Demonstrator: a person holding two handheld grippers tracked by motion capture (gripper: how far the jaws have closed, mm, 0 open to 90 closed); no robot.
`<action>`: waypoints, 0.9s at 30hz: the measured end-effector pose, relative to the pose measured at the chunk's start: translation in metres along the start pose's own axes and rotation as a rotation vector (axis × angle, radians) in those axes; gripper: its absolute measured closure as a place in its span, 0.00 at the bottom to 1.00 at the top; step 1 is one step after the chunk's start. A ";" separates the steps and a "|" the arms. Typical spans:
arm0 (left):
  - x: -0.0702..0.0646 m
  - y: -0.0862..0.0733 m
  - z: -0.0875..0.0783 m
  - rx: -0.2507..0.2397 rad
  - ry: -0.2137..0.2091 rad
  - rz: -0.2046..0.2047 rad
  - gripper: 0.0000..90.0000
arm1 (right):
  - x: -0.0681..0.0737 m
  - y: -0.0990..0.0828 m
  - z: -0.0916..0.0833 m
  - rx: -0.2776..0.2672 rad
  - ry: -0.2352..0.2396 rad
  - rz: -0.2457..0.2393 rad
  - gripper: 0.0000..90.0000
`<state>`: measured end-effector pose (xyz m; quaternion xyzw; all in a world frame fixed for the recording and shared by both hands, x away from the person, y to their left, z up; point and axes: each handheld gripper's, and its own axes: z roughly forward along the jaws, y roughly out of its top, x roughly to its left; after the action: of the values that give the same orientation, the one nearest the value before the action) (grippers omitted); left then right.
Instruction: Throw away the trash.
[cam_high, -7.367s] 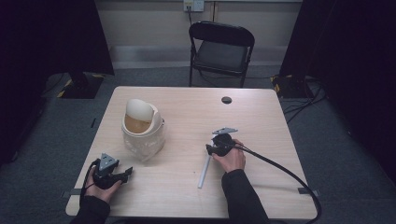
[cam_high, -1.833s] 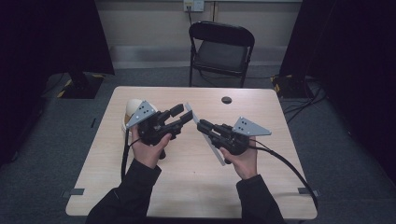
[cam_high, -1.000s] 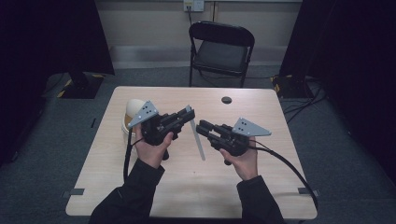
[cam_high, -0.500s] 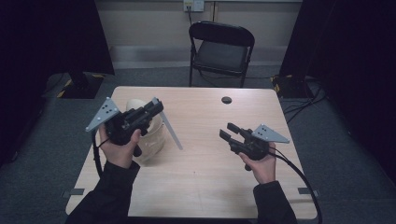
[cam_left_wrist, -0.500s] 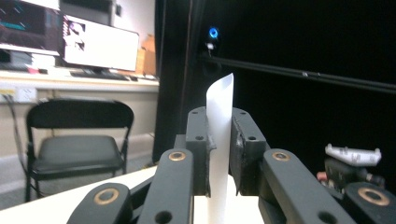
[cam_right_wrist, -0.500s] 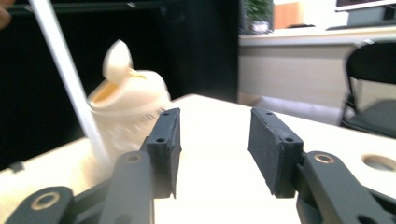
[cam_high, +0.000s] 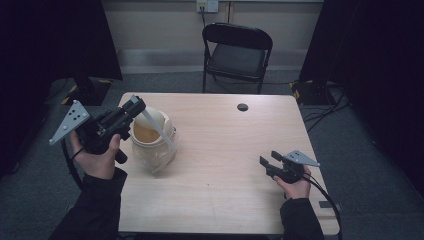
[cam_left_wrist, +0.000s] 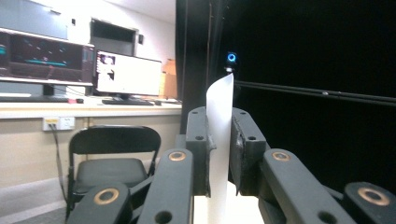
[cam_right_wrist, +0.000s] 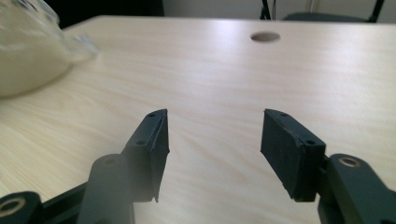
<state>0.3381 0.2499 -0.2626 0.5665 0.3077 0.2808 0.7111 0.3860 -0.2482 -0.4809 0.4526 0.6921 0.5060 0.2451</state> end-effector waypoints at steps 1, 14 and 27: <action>0.002 0.002 -0.002 -0.003 0.006 0.005 0.88 | -0.002 -0.002 0.000 0.012 -0.006 -0.003 0.46; 0.032 0.014 -0.018 -0.028 0.115 0.055 0.88 | -0.012 -0.012 0.001 0.049 -0.049 -0.020 0.43; 0.059 -0.020 -0.010 0.032 0.197 0.079 0.88 | -0.013 -0.012 0.001 0.052 -0.048 -0.026 0.43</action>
<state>0.3700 0.2959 -0.2904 0.5590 0.3581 0.3579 0.6567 0.3885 -0.2597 -0.4936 0.4617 0.7048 0.4737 0.2564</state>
